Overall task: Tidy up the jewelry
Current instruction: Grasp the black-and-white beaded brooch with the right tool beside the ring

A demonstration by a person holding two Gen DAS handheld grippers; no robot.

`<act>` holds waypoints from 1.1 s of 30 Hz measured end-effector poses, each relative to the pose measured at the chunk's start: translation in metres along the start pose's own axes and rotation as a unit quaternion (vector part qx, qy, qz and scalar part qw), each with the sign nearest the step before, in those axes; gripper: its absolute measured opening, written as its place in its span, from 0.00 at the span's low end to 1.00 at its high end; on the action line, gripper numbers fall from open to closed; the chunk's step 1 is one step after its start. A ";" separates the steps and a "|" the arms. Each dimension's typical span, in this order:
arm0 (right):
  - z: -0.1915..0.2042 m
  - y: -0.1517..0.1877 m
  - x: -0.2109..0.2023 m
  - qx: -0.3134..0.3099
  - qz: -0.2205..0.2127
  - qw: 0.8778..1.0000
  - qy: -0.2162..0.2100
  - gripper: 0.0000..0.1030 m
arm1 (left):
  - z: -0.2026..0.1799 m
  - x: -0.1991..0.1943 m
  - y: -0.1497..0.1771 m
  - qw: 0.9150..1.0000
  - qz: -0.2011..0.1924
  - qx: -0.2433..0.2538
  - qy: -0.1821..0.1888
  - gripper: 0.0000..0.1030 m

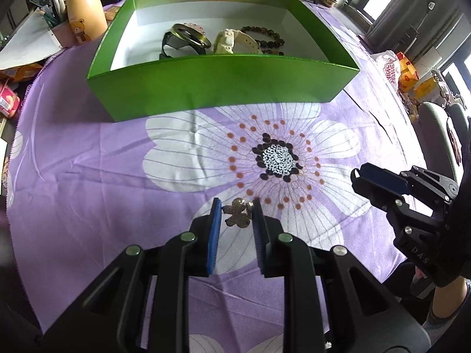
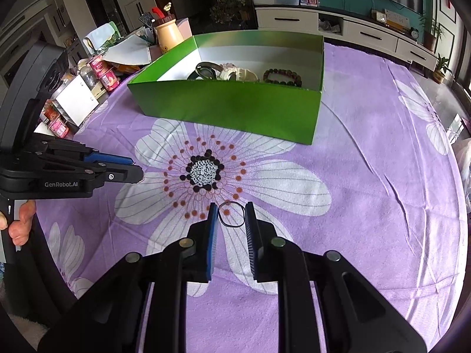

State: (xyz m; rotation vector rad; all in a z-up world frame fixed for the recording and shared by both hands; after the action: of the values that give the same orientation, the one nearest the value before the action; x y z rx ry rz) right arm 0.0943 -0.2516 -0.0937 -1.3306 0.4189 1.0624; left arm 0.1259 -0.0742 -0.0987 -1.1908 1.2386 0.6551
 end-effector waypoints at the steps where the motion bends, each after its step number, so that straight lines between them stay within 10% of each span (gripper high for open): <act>1: 0.002 -0.002 -0.002 -0.002 -0.001 1.000 0.000 0.18 | 0.001 -0.002 0.000 1.000 -0.001 0.000 -0.001 0.20; 33: 0.030 -0.042 -0.023 -0.037 -0.031 0.999 0.006 0.18 | 0.022 -0.034 -0.014 0.999 -0.040 0.000 -0.016 0.20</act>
State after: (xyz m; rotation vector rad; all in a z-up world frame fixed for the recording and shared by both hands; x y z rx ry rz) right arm 0.1079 -0.2278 -0.0440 -1.4070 0.3475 1.0263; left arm 0.1373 -0.0514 -0.0649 -1.2199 1.1585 0.6115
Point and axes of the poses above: each gripper's, at about its wrist camera, not at the fingertips, and x roughly the way its jaws point, z to its left, y to its underside, the point moved 3 cm from there along x, roughly the way its jaws point, and after that the axes turned 4 degrees about -y, right-handed, at the moved point
